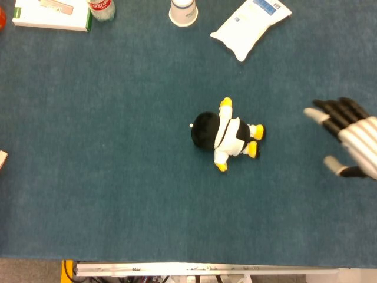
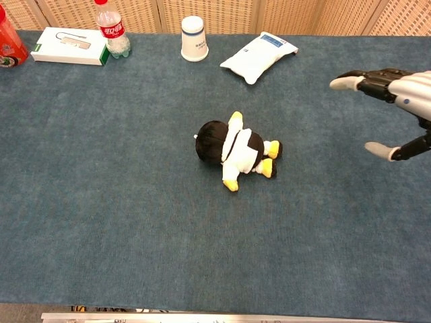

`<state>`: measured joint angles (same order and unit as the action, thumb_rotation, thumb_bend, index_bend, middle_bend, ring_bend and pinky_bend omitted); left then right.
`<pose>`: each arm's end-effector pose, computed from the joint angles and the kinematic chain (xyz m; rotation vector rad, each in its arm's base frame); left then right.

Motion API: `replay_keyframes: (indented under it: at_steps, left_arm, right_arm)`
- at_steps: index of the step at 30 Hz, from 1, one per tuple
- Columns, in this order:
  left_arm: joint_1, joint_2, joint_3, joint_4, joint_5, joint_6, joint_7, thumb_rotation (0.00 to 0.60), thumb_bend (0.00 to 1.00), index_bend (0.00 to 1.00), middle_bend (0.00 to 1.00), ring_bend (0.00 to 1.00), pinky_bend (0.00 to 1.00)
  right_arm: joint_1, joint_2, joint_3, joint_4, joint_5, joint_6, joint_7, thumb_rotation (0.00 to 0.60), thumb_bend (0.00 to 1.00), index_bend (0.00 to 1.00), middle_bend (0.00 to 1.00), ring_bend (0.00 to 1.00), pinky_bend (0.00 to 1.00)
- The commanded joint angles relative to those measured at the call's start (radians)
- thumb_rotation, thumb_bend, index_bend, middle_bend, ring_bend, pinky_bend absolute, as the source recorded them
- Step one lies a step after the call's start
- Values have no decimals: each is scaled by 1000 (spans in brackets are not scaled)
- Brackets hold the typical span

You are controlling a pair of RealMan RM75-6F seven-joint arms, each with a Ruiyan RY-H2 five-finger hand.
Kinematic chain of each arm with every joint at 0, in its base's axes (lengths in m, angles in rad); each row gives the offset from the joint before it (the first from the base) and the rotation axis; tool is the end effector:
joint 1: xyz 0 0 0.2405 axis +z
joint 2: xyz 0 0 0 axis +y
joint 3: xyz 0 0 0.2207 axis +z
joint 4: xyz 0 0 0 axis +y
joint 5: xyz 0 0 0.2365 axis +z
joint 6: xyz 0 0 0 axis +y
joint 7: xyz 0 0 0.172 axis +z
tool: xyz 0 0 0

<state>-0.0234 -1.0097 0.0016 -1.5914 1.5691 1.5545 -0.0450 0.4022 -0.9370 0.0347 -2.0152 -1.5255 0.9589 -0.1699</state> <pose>-0.3063 0.1788 0.1527 -1.4231 -0.8362 -0.8420 -0.1656 -0.2347 0.0472 2.0150 -1.0072 0.8133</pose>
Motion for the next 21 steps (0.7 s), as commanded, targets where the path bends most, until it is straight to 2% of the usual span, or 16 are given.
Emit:
replay_keyframes:
  at_steps: [1, 4, 9, 17, 21]
  left_arm:
    - [2, 1, 1, -1, 1, 2, -2, 600, 341, 193, 237, 186, 180]
    - [4, 2, 1, 0, -1, 5, -5, 600, 341, 193, 237, 186, 179]
    - [7, 3, 2, -1, 0, 8, -8, 600, 341, 193, 237, 187, 172]
    - [9, 4, 3, -3, 1, 9, -6, 600, 341, 193, 237, 187, 165]
    - [10, 5, 4, -5, 0, 7, -5, 600, 341, 193, 237, 188, 162]
  right_arm:
    - [51, -53, 28, -19, 58, -46, -43, 465, 0, 0, 0, 0, 0]
    - [81, -112, 49, -2, 99, -57, -74, 365, 0, 0, 0, 0, 0]
    - [132, -209, 78, 30, 180, -72, -142, 242, 0, 0, 0, 0, 0]
    - [219, -345, 96, 94, 322, -90, -296, 93, 0, 0, 0, 0, 0]
    - [267, -398, 94, 115, 381, -103, -364, 69, 0, 0, 0, 0, 0]
